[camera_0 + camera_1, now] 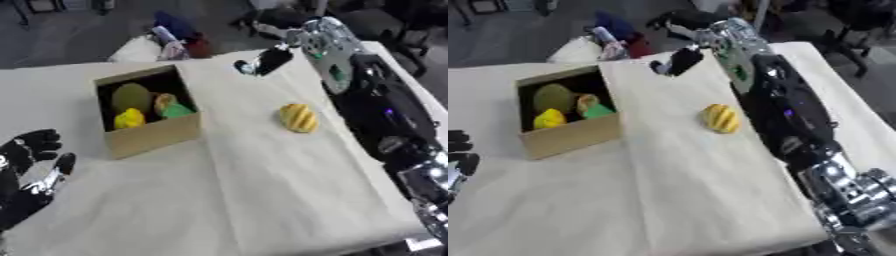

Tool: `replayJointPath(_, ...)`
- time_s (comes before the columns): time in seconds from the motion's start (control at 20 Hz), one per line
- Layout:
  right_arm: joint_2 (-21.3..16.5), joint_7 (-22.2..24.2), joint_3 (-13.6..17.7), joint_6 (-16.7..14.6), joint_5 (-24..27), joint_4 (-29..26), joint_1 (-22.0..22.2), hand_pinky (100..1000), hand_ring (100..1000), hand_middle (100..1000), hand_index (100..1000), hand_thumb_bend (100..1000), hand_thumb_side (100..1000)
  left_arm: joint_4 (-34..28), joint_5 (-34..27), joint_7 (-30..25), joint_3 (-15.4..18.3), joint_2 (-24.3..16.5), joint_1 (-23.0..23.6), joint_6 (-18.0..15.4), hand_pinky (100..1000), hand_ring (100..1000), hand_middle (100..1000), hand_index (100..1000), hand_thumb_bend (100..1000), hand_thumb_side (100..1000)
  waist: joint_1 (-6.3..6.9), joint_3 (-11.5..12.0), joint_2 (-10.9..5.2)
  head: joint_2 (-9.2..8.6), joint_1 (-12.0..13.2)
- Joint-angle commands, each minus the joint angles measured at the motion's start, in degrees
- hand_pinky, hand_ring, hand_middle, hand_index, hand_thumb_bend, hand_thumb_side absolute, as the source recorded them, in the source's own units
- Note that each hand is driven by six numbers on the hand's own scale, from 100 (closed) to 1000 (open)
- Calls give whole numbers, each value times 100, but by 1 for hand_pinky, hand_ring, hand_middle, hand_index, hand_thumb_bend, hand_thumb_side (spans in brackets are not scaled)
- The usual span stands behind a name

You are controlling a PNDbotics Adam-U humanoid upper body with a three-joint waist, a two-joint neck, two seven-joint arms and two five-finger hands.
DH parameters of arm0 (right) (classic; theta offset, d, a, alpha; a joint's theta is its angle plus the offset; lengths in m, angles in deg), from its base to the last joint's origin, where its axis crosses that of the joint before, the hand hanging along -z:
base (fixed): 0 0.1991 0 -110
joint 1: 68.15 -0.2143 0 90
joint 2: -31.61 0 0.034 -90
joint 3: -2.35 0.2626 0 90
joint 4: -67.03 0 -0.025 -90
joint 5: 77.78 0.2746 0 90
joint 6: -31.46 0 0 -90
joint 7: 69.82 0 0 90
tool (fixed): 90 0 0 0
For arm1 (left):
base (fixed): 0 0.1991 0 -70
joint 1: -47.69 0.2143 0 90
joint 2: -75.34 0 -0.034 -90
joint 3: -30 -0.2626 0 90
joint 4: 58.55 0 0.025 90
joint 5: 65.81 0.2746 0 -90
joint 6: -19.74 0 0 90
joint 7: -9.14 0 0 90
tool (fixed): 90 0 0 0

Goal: Pick up objects on the table and place them in the box.

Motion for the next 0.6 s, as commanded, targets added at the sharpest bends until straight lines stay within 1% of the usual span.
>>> replayJointPath(0.05, -563, 268, 110, 207, 439, -358, 288, 763, 799, 885, 994, 246, 487, -96, 15, 37, 52, -107, -38, -1, 742, 737, 698, 786, 431, 413, 2, -27, -126, -11, 36)
replayJointPath(0.15, -641, 350, 181, 369, 536, -289, 545, 759, 797, 879, 988, 247, 493, -98, 16, 40, 54, -113, -44, 0, 742, 737, 699, 786, 430, 413, 21, -49, -123, -18, 43)
replayJointPath(0.25, -612, 364, 232, 490, 517, -89, 655, 757, 795, 876, 983, 250, 497, -97, 14, 44, 57, -112, -47, 5, 742, 738, 699, 786, 430, 414, 42, -51, -124, -17, 36)
replayJointPath(0.4, -467, 319, 268, 558, 405, 300, 674, 754, 792, 863, 967, 254, 506, -98, 7, 44, 58, -102, -50, 8, 742, 738, 699, 786, 428, 414, 78, -42, -123, -32, 33)
replayJointPath(0.6, -246, 313, 233, 527, 85, 829, 581, 758, 796, 855, 955, 277, 496, -101, 0, 41, 58, -91, -63, 10, 742, 738, 699, 786, 427, 414, 107, -25, -124, -50, 18)
